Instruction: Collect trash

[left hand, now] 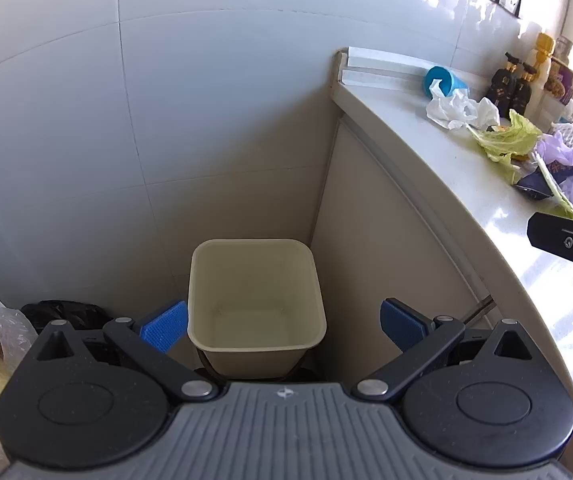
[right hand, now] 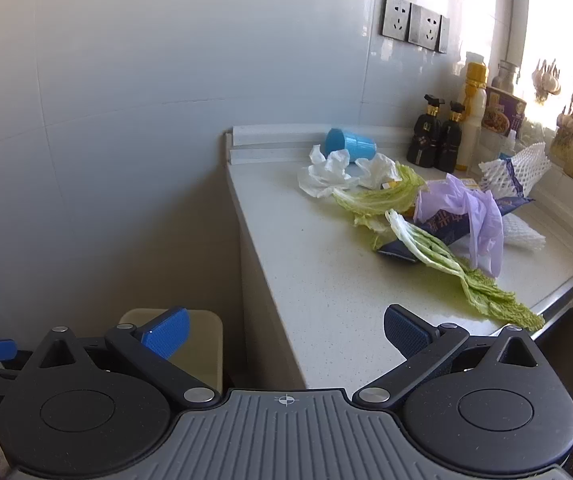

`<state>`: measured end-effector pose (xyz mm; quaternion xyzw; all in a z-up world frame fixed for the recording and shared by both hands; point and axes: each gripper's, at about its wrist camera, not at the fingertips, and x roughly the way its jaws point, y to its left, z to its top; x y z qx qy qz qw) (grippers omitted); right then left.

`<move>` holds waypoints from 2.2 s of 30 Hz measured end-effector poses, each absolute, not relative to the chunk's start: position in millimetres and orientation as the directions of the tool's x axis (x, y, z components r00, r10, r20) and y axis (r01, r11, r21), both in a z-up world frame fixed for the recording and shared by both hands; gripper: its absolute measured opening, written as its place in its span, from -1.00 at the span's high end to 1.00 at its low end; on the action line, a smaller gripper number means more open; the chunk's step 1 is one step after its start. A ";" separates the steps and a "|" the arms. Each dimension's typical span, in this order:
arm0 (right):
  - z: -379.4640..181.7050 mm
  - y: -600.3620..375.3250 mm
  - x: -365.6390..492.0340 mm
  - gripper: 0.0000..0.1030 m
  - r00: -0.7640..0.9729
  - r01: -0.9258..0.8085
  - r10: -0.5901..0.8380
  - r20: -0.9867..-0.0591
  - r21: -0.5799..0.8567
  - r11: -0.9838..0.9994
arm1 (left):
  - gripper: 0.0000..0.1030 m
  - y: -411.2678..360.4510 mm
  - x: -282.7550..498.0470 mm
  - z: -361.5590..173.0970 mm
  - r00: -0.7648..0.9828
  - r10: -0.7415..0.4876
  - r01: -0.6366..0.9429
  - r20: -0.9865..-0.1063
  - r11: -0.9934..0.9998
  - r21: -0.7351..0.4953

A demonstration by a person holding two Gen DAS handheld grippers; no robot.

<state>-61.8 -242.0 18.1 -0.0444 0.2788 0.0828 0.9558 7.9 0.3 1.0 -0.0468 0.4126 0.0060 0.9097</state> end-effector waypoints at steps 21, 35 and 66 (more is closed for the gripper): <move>19.7 -223.1 -64.2 -1.00 0.815 -0.187 0.119 -0.567 -0.062 0.980 | -0.99 12.5 1.6 -4.8 0.675 -0.034 -0.087 -0.737 0.988 -0.125; 11.6 -216.6 -61.2 -1.00 0.799 -0.193 0.119 -0.590 -0.064 0.979 | -0.99 16.6 5.6 -14.0 0.657 -0.019 -0.111 -0.754 0.986 -0.122; 6.0 -229.2 -60.9 -1.00 0.797 -0.195 0.143 -0.587 -0.025 0.981 | -0.99 11.2 5.0 -15.0 0.646 0.001 -0.107 -0.763 0.990 -0.089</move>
